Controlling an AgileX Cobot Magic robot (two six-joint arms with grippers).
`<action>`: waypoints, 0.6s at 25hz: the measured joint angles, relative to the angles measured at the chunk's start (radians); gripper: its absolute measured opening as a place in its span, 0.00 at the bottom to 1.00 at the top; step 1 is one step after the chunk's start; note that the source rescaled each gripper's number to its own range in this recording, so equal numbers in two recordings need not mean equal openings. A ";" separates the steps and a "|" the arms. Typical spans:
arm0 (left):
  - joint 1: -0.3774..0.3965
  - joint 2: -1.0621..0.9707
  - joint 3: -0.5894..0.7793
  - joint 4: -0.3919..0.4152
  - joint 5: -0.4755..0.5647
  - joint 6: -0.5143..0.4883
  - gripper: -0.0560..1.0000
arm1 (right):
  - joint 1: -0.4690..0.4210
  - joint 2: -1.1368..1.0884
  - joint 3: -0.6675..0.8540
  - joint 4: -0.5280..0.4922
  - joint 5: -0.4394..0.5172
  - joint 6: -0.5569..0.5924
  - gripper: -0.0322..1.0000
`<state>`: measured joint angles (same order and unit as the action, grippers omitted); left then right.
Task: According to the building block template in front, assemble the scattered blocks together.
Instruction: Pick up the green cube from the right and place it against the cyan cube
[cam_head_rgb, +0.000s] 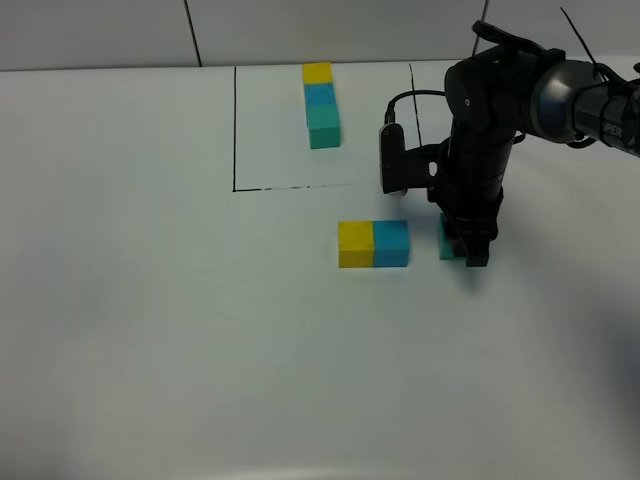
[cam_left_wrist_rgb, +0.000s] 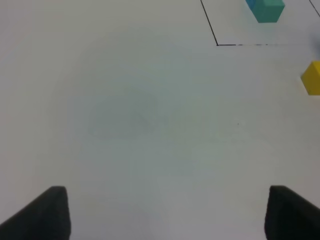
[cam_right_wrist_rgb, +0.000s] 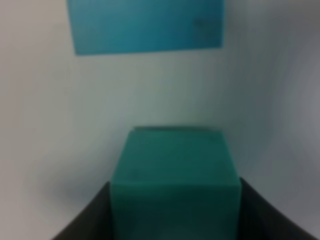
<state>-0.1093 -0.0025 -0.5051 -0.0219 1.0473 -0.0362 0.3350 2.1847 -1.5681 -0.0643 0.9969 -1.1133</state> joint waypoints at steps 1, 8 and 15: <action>0.000 0.000 0.000 0.000 0.000 0.000 0.68 | 0.000 0.006 -0.004 0.000 -0.001 0.000 0.06; 0.000 0.000 0.000 0.000 0.000 0.000 0.68 | 0.006 0.013 -0.005 0.000 -0.004 -0.003 0.06; 0.000 0.000 0.000 0.000 0.000 0.000 0.68 | 0.051 0.017 -0.007 -0.006 -0.016 -0.007 0.06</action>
<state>-0.1093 -0.0025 -0.5051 -0.0219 1.0473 -0.0362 0.3865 2.2020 -1.5754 -0.0701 0.9813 -1.1203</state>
